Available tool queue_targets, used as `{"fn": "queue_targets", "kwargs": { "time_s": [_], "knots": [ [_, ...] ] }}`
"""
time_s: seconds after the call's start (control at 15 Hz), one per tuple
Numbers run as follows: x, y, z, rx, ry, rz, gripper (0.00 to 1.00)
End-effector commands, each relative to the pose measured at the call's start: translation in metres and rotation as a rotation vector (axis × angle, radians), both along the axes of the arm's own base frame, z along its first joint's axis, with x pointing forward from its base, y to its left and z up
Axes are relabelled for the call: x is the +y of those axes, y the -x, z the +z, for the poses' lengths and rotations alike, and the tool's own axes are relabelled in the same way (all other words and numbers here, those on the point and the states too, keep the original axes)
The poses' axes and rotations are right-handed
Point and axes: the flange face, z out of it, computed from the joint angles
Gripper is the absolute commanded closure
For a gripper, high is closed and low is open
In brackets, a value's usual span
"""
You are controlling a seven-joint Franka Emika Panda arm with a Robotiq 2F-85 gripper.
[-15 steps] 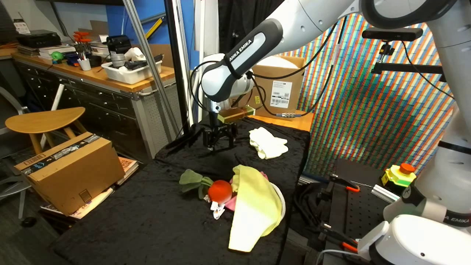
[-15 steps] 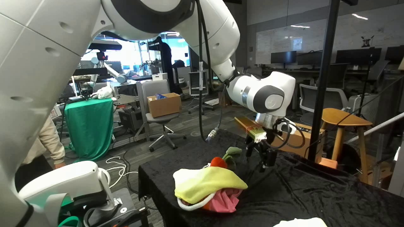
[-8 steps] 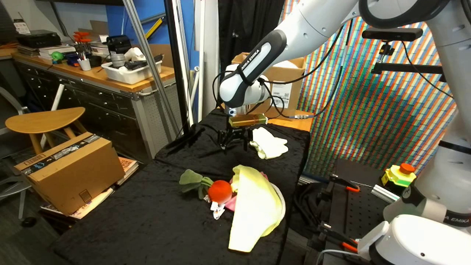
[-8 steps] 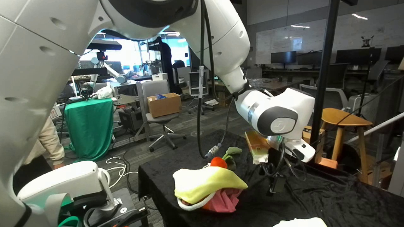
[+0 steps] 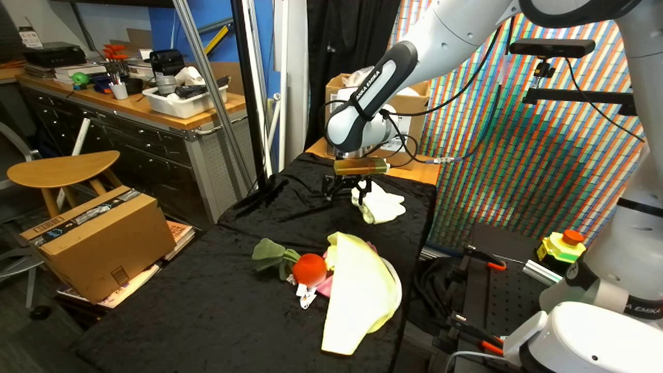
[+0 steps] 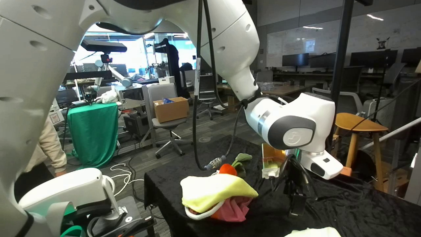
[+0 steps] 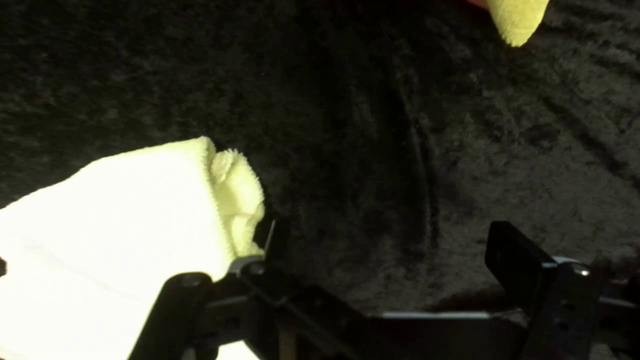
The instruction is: Bunch up all the objects on the table
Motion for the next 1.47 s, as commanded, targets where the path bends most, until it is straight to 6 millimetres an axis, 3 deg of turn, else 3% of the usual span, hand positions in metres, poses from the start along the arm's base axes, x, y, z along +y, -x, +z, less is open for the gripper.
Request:
{"fn": "queue_targets", "kwargs": {
  "time_s": [0.0, 0.47, 1.4],
  "knots": [
    [-0.007, 0.016, 0.011, -0.022, 0.098, -0.088, 0.00],
    [-0.030, 0.032, -0.001, 0.058, 0.240, -0.229, 0.00],
    [-0.057, 0.048, -0.046, 0.165, 0.249, -0.351, 0.00]
  ]
}}
